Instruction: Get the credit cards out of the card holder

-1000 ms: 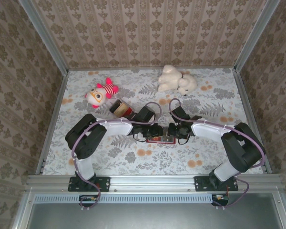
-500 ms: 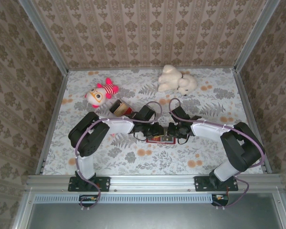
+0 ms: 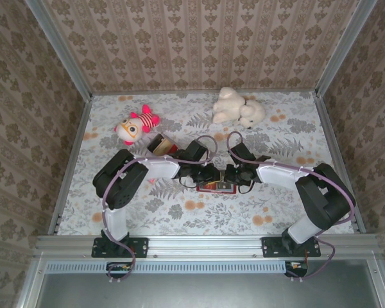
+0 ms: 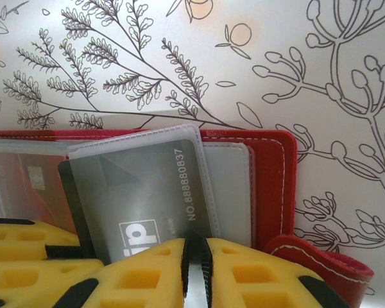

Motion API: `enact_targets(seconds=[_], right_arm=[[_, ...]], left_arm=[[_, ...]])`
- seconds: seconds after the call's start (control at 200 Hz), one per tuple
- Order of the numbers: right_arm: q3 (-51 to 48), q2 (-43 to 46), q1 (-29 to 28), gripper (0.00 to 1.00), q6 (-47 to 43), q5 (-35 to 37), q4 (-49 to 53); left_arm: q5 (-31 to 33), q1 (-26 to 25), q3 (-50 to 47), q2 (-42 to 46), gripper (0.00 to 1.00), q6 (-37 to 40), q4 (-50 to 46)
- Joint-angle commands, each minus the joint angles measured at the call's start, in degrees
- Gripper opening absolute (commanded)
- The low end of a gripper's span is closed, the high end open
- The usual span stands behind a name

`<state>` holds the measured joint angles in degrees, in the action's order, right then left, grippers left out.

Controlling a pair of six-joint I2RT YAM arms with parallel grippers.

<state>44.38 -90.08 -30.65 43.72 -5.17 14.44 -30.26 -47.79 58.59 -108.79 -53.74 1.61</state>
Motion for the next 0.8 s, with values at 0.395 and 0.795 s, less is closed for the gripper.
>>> enact_targets(seconds=[0.395,0.795], right_arm=[[-0.3,-3.7,0.1,0.17,0.7,0.6,3.5],[0.6,-4.8,0.1,0.17,1.1,2.3,5.8]], left_arm=[[-3.1,0.9,-2.0,2.3,0.18,3.7,3.3],[-5.5,1.8,-4.3,3.3,0.12,2.6,8.7]])
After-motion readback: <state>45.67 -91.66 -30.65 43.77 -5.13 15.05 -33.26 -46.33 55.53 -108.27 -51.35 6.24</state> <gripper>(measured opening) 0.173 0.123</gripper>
